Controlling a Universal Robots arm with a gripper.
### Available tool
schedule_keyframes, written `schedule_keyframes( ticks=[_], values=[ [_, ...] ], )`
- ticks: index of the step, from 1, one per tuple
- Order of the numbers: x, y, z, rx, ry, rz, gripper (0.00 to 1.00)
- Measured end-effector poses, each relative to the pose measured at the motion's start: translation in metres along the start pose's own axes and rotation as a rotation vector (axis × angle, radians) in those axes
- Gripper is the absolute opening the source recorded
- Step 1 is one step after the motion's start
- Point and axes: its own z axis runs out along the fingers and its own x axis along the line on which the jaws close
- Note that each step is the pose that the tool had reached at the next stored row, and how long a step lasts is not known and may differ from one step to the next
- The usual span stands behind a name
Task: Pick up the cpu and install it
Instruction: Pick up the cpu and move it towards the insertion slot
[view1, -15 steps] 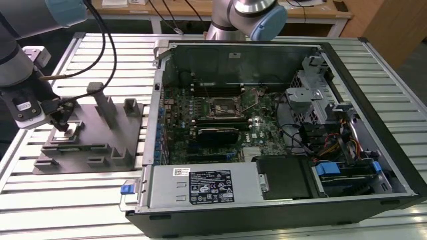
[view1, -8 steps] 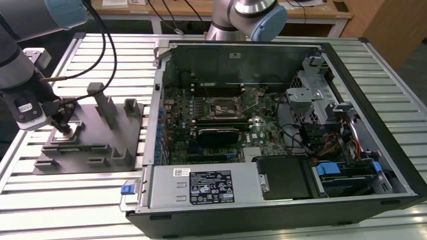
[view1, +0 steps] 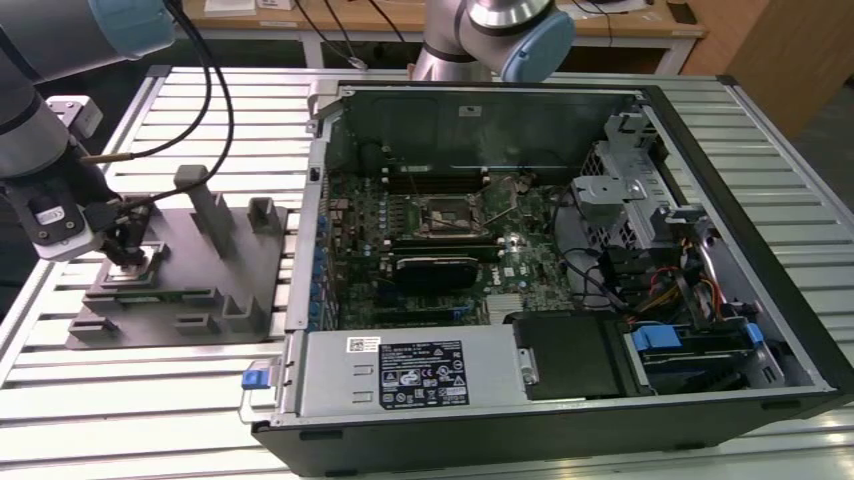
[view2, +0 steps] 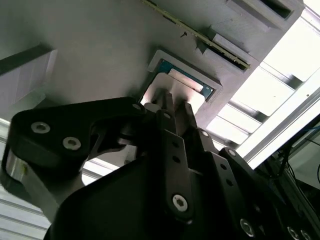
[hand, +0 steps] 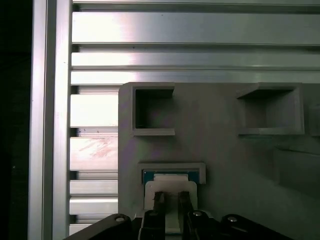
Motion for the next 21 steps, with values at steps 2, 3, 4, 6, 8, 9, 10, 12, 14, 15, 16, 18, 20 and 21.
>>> schedule_keyframes(
  ticks=[2,3,4,6,8,9,10,12,14,15,16,18,20,21],
  values=[
    [0.0,0.0,0.0,0.0,0.0,0.0,0.29],
    [0.0,0.0,0.0,0.0,0.0,0.0,0.29],
    [0.0,0.0,0.0,0.0,0.0,0.0,0.35],
    [0.0,0.0,0.0,0.0,0.0,0.0,0.41],
    [0.0,0.0,0.0,0.0,0.0,0.0,0.53],
    [0.0,0.0,0.0,-0.0001,0.0,-0.001,0.58],
    [0.0,0.0,0.0,0.0,0.0,-0.001,0.58],
    [0.0,0.0,0.0,0.0,0.0001,-0.001,0.65],
    [0.0,-0.0001,0.0012,-0.0002,-0.0003,-0.001,0.65],
    [0.0,-0.0001,0.002,-0.0002,-0.0004,-0.001,0.65],
    [0.0001,-0.0001,0.0025,-0.0001,-0.0002,-0.003,0.65],
    [0.0001,-0.0002,0.0034,-0.0001,-0.0002,-0.005,0.65],
    [0.0001,-0.0002,0.0042,-0.0001,0.0001,-0.008,0.65],
    [0.0002,-0.0002,0.0043,-0.0001,0.0003,-0.009,0.65]
  ],
)
